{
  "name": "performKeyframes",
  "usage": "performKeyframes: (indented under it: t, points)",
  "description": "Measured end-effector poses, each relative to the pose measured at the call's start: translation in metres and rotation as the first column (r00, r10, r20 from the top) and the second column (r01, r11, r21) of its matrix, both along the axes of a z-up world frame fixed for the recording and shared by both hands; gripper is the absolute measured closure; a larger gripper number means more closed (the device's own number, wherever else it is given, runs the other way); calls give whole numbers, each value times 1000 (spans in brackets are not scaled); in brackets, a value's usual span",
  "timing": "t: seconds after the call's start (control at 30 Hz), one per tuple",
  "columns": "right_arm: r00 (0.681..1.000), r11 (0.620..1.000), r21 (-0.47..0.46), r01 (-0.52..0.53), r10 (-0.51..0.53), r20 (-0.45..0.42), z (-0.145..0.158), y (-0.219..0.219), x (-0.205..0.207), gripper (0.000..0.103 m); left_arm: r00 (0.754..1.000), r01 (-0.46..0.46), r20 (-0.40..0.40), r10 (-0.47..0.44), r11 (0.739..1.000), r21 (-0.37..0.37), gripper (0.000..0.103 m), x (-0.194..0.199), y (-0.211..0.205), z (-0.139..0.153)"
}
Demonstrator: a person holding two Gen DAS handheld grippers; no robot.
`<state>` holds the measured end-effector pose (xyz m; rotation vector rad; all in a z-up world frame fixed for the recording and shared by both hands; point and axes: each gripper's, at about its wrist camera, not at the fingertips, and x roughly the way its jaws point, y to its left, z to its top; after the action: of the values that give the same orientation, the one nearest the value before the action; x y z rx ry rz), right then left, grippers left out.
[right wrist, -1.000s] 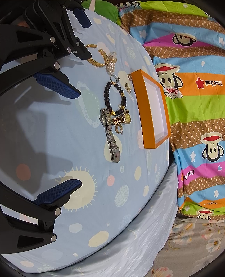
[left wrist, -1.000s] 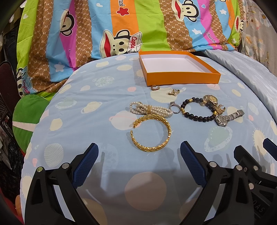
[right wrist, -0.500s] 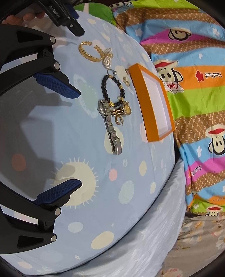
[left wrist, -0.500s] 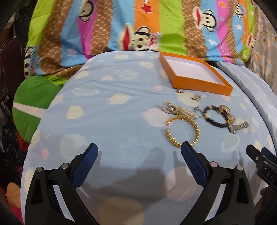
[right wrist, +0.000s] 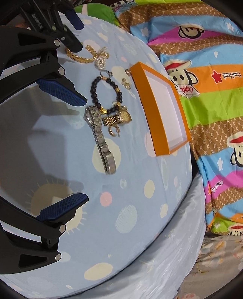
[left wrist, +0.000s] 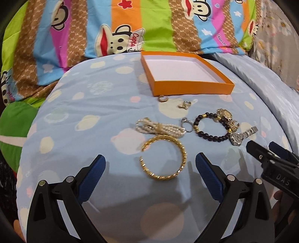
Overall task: Organize jewelry
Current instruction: 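Move left gripper over the gold twisted bangle while right gripper approaches the gold watch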
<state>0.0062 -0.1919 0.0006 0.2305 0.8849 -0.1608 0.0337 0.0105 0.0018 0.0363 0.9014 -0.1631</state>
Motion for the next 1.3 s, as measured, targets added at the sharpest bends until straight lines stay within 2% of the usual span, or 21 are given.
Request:
performKeyframes:
  t: [0.17,0.4,0.63,0.7,0.87,1.07,1.13,1.3]
  points:
    - [1000,1000,-11,23,-23,11,5,-13,5,11,999,0,-52,1,1000,25,9,13,-9,-16]
    - [999,999,-35,-11,12,35,16,-20,34,11,997,-58,-52,61,996,64,8,19,0,-18]
    - [998,998,-1,-59,59,39,14,-8,44,11,997,-59,-49,61,998,36,9,16,12,-16]
    - [996,997,-4,-79,79,39,12,-1,42,11,997,-57,-44,58,998,22,13,16,14,-16]
    - [992,993,-15,-116,116,40,11,10,40,20,999,-27,-22,27,1000,5,28,12,10,-13]
    - [987,987,-3,-159,159,14,6,18,55,37,1000,2,-10,-2,1000,-31,44,11,10,-11]
    - [985,985,4,-172,172,2,3,21,61,41,1000,3,-9,-3,999,-49,44,11,12,-10]
    - [983,983,0,-182,182,-6,1,25,60,42,1000,6,7,-5,997,-82,42,8,20,-7]
